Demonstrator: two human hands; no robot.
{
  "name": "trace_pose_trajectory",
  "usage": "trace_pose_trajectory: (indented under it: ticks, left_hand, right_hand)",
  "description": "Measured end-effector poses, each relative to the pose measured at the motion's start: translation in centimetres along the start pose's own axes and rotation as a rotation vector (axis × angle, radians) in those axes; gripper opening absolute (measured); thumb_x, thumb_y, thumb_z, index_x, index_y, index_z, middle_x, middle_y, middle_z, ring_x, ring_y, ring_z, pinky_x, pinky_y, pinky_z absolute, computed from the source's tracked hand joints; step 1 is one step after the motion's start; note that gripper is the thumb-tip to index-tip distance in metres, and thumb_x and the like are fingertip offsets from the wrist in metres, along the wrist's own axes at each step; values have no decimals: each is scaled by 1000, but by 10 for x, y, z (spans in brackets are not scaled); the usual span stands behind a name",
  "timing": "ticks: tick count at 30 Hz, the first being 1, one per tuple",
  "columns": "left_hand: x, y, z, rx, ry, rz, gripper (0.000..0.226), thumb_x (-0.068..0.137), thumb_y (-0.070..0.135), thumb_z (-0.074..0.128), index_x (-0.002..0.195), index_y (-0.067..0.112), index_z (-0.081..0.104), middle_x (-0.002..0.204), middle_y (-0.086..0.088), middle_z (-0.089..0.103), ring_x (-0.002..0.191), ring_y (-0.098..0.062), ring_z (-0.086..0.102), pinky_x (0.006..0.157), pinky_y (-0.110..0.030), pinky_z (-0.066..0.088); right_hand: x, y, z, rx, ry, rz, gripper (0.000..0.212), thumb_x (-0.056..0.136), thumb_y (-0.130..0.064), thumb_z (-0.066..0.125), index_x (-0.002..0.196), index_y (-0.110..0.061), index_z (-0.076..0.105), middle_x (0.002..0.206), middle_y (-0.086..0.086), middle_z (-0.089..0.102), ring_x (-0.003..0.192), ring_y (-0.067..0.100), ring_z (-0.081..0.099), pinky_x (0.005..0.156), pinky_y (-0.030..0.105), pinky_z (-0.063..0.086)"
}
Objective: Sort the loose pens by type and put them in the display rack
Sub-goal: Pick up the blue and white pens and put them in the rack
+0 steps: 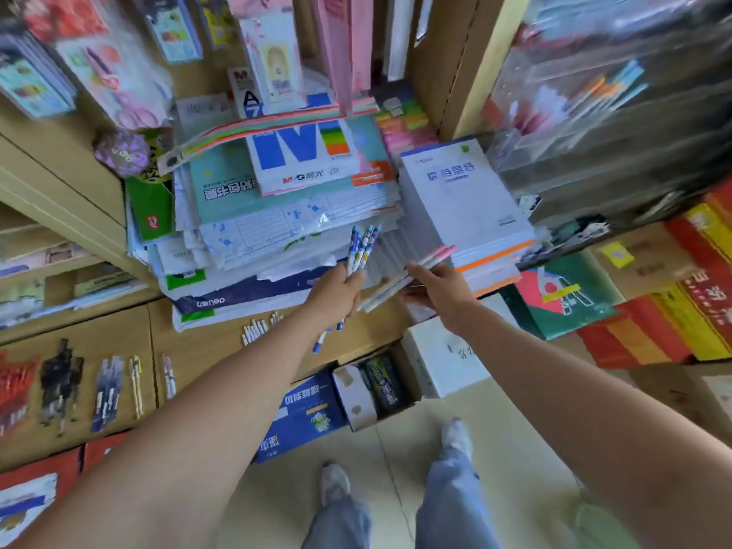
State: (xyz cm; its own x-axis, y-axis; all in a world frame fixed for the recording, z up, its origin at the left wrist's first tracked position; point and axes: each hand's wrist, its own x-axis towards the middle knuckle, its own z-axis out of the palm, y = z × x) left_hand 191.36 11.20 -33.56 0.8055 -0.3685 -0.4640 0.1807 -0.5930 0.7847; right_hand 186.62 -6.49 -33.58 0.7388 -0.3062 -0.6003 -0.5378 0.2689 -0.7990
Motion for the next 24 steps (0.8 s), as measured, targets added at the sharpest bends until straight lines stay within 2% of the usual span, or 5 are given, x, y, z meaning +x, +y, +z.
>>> trace_pose_trajectory:
  ticks: [4, 10, 15, 18, 24]
  left_hand:
    - [20, 64, 46, 0, -37, 38, 20, 101, 30, 38, 98, 11, 45, 56, -5, 50, 50, -20, 46, 59, -33, 41]
    - [55, 165, 133, -140, 21, 42, 14, 102, 22, 39, 93, 11, 41, 64, -4, 47, 47, -16, 43, 46, -24, 37]
    - [78, 223, 181, -124, 22, 53, 16, 102, 25, 39, 89, 15, 42, 67, -4, 49, 50, -16, 45, 49, -25, 38]
    - [92, 248, 193, -118, 14, 60, 20, 102, 23, 38, 82, 18, 38, 69, -5, 48, 51, -18, 43, 51, -28, 37]
    - [130, 285, 201, -64, -11, 100, 16, 102, 26, 38, 106, 12, 44, 80, -5, 50, 61, -20, 45, 59, -33, 42]
  right_hand:
    - [7, -38, -72, 31, 18, -67, 17, 94, -14, 60, 80, -4, 58, 74, 15, 65, 50, 14, 66, 57, 25, 59]
    - [31, -89, -188, -46, 16, -103, 21, 93, -15, 61, 100, 4, 60, 82, 14, 68, 53, 14, 68, 55, 21, 57]
    - [50, -126, -261, -96, 45, -184, 12, 91, -14, 64, 82, -7, 62, 77, 12, 69, 57, 16, 69, 62, 26, 60]
    - [60, -144, -287, -67, 76, -217, 11, 90, -13, 65, 84, -6, 61, 76, 12, 68, 55, 15, 68, 58, 24, 58]
    - [89, -172, -315, -14, 138, -230, 10, 90, -15, 66, 89, -6, 61, 72, 5, 70, 54, 14, 68, 64, 30, 60]
